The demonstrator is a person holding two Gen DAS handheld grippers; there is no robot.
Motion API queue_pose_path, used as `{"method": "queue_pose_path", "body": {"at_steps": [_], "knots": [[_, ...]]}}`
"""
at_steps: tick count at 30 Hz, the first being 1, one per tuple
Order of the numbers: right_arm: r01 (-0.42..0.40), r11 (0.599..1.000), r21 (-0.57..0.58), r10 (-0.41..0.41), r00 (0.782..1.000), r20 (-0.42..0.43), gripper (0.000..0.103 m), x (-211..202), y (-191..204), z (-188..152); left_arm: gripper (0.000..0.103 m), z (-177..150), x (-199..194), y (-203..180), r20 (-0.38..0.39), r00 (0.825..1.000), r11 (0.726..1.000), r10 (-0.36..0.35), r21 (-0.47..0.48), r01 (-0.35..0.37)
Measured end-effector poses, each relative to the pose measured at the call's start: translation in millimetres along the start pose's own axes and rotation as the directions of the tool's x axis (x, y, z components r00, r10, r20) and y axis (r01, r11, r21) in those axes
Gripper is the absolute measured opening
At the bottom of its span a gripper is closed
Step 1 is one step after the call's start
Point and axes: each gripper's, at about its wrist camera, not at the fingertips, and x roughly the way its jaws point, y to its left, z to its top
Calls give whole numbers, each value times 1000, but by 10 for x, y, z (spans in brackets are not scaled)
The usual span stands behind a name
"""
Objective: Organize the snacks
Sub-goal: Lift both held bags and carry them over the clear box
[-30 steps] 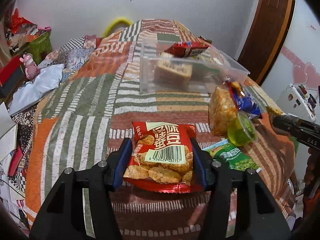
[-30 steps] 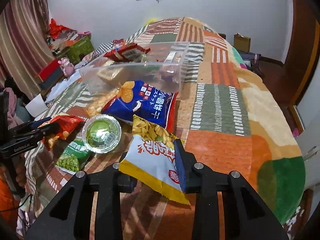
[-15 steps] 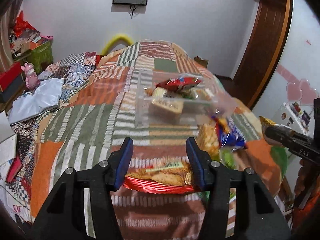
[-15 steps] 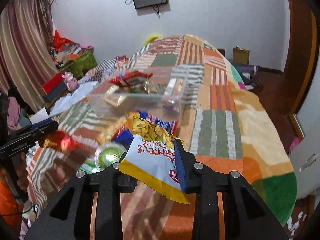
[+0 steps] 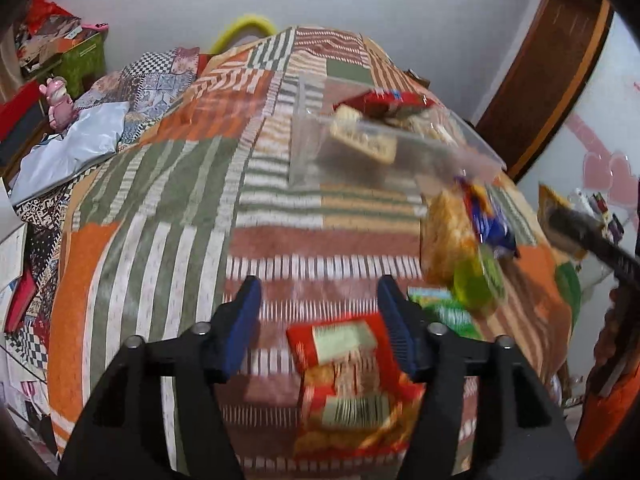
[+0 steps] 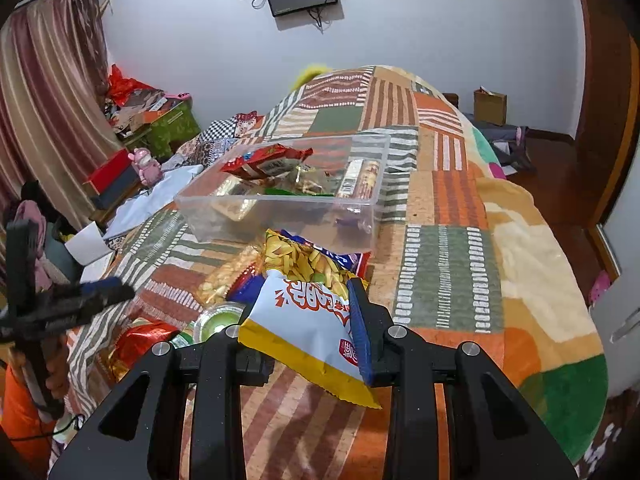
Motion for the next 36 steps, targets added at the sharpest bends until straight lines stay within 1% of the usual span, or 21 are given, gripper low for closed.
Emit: {"method": "queue_pose_path", "body": {"at_steps": [1,2,6,7,9,10,11,14,15,17,23,24,25,30,36], "knots": [[-1,1000,2,1,1000,-3,29,0,-3,-5,72,-60,3,-11,-17,1000,1000,-6,2,6],[-3,1000,4,3,1000,-4,29,-3,-5,-11,74,-96,2,-19,-26,1000,1000,-15,2,16],[-5,1000,2,5,1000,-3,29,-26,10,-31,76,-240,55,-93,-76,996,999,-35,19,36],[-4,1000,0,4,1000,-3,29,-34,14,-36,76,-287,108,-112,-99,994,999,-38,22,41],[-4,1000,-2,4,1000,-2,29,-46,19,-43,76,-345,203,-132,-139,989,999,-50,12,52],[-5,1000,-1,5,1000,-2,29,-52,20,-48,79,-388,265,-129,-152,986,998,-65,-7,65],[-5,1000,-1,5,1000,-2,29,-51,20,-49,80,-402,287,-131,-142,987,998,-68,-10,67],[-8,1000,0,8,1000,-4,29,-56,27,-61,79,-414,299,-172,-122,991,998,-59,7,60],[-10,1000,-1,10,1000,-5,29,-55,34,-64,77,-409,304,-178,-116,992,998,-59,6,60],[-12,1000,-2,12,1000,-6,29,-52,46,-69,68,-417,299,-226,-99,994,998,-38,38,42],[-14,1000,-9,14,1000,2,29,-37,63,-28,60,-386,154,-223,-50,999,999,-21,36,23],[-12,1000,-7,12,1000,4,29,-36,59,-20,58,-352,140,-215,-42,999,999,-21,34,22],[-12,1000,-5,12,1000,7,29,-31,53,-3,54,-322,112,-203,-29,999,999,-19,31,20],[-11,1000,-4,11,1000,23,29,13,53,106,54,-34,-11,-122,37,999,1000,-21,11,21],[-11,1000,-11,11,999,46,29,100,82,288,54,348,-145,-138,128,991,1000,-26,12,24]]}}
